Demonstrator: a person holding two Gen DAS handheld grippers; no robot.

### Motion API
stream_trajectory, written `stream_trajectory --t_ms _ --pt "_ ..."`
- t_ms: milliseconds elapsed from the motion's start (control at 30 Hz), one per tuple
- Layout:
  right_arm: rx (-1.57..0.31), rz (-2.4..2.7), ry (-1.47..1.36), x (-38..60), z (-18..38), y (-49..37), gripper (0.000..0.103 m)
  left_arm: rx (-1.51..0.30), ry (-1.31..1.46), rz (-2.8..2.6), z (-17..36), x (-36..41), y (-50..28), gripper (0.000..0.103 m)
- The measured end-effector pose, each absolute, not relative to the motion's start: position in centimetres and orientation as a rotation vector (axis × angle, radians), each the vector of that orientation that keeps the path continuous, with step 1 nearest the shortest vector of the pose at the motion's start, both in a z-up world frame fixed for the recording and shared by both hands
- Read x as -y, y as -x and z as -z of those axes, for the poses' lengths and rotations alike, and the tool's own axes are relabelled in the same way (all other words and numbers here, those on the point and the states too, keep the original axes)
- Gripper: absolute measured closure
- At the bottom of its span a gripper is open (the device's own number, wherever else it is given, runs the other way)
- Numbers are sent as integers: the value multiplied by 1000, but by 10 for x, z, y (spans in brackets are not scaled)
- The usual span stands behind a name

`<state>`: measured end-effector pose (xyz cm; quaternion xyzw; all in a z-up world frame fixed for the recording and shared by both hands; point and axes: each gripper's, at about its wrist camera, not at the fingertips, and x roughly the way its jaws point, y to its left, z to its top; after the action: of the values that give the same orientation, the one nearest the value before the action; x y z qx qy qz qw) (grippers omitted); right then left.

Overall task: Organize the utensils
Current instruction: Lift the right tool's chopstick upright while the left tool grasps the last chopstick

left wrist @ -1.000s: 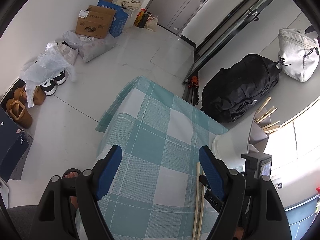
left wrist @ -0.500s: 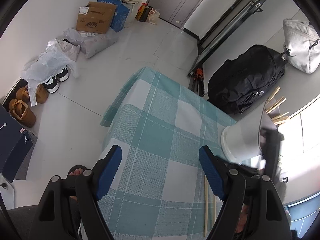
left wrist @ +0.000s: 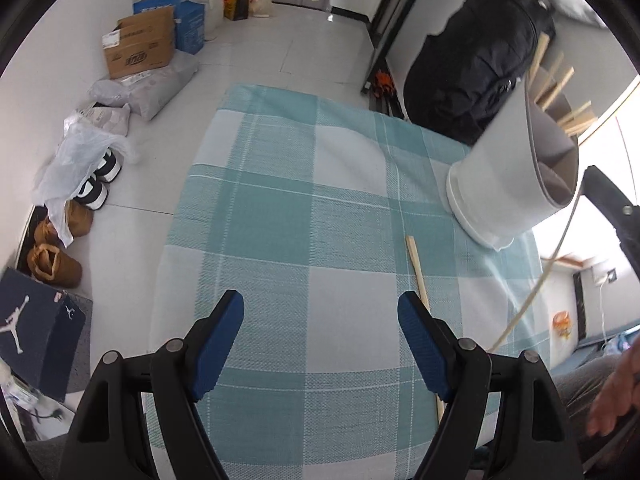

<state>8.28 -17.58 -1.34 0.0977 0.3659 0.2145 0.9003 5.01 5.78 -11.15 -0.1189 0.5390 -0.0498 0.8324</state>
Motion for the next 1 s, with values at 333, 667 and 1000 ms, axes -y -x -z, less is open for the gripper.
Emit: stream_trajectory --t_ms 333,667,1000 --pt "-681 -421 -314 235 4 -63 98 -1241 204 122 114 -20 -85 27" --pt "-656 -416 -427 274 2 -59 98 -1335 119 39 131 9 -103 36" --pt "-636 -421 -453 289 0 -48 98 -1353 28 2 137 28 -100 67"
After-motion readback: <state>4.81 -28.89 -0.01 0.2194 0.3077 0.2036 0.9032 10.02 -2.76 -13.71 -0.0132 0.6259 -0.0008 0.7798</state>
